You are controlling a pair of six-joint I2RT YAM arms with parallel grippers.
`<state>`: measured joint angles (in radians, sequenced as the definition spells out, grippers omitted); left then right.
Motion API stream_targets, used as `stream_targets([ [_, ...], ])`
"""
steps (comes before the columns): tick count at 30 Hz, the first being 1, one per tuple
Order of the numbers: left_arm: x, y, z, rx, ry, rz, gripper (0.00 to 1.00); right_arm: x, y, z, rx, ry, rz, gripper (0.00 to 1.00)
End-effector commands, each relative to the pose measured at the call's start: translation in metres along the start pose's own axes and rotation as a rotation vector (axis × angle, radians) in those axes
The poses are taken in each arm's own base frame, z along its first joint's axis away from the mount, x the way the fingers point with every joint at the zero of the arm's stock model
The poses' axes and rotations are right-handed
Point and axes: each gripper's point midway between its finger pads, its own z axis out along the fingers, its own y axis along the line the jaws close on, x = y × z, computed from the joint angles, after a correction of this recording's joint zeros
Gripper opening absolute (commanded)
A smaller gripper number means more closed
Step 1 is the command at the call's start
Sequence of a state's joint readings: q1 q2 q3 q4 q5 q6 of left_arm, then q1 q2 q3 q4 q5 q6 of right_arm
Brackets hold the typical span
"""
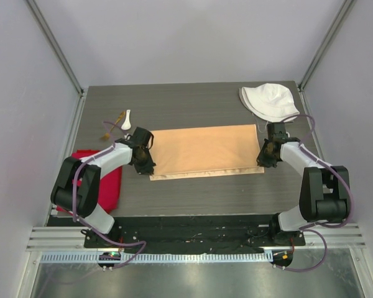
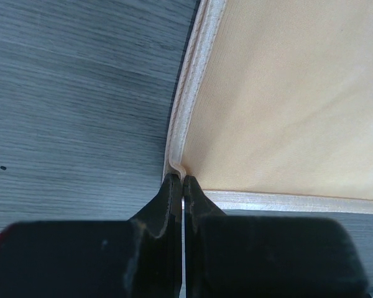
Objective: Fold the napkin into a case and place the utensils inside
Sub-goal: Fold and flatten the napkin at the center of the board.
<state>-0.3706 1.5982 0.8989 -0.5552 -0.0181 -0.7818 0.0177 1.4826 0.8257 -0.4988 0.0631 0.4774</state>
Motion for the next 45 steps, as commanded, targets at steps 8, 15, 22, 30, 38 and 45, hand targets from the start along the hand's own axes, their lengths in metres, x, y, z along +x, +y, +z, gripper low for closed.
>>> stream_targets([
  [8, -0.006, -0.002, -0.050, 0.060, -0.077, -0.031, 0.00, -0.026, 0.003, -0.033, -0.009, -0.093, 0.010, 0.01],
  [15, 0.017, 0.005, -0.038, 0.068, -0.009, -0.064, 0.00, -0.006, -0.004, -0.023, 0.010, -0.036, 0.019, 0.01],
  [22, 0.029, 0.009, -0.024, 0.042, 0.029, -0.065, 0.00, 0.004, -0.015, -0.013, 0.060, -0.008, 0.014, 0.01],
  [30, 0.024, -0.001, -0.037, 0.086, -0.018, -0.043, 0.00, 0.010, -0.017, -0.005, 0.067, 0.013, 0.009, 0.01],
  [38, 0.016, -0.014, -0.062, 0.131, -0.026, -0.031, 0.00, 0.001, -0.009, -0.015, 0.034, -0.008, 0.018, 0.01],
  [45, -0.001, -0.021, -0.095, 0.162, -0.107, -0.028, 0.00, -0.029, 0.006, -0.053, -0.023, -0.096, 0.015, 0.01],
])
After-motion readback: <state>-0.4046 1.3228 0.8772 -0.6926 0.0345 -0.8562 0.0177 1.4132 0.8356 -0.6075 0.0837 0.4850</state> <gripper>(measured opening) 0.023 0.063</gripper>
